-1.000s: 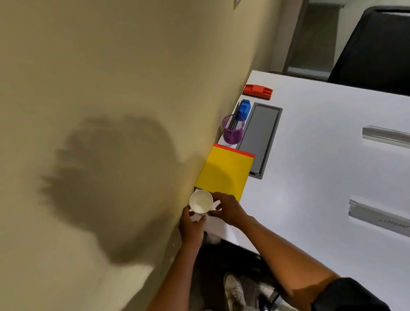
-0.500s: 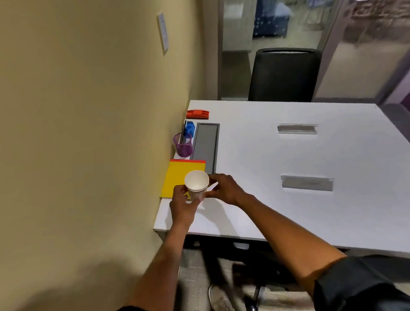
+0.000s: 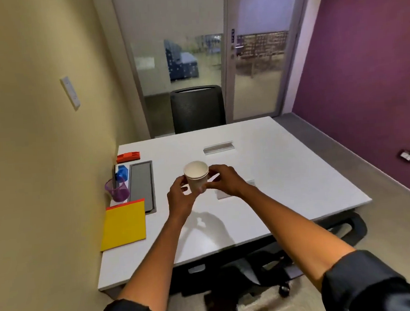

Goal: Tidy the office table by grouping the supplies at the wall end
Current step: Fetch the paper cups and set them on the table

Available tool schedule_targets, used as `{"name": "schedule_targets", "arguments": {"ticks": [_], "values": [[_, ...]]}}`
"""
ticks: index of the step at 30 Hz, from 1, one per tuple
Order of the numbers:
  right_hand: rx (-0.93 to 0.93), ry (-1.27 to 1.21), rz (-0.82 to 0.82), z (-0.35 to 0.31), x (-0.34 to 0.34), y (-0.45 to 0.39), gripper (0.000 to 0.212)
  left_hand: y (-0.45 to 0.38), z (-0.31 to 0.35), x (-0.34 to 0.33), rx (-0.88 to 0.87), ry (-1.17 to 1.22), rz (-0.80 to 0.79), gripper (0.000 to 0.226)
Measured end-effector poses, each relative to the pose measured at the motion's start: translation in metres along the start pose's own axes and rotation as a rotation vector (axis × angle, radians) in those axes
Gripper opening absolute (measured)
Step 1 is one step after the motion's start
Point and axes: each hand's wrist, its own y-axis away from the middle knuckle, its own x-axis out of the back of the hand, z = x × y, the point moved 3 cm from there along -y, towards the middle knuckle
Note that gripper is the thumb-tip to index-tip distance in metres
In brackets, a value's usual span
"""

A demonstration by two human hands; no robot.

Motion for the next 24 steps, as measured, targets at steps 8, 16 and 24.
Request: {"name": "schedule_targets", "arguments": {"ticks": [8,16,24], "values": [[-0.13,-0.031,0.233,0.094,0.14,0.051,0.048,-0.015,0.065,-0.164,-0.103,0.008,-0.251,0.058],[-0.259,-0.034,0.379,0.239,0.291,0.116,0.048,0.006,0.107,-0.383,-0.109,0.056,-0.448,0.059],[-0.414,-0.064,0.517,0.38,0.433,0.193,0.044,0.047,0.155,-0.603,-0.106,0.096,-0.623,0.062]]}}
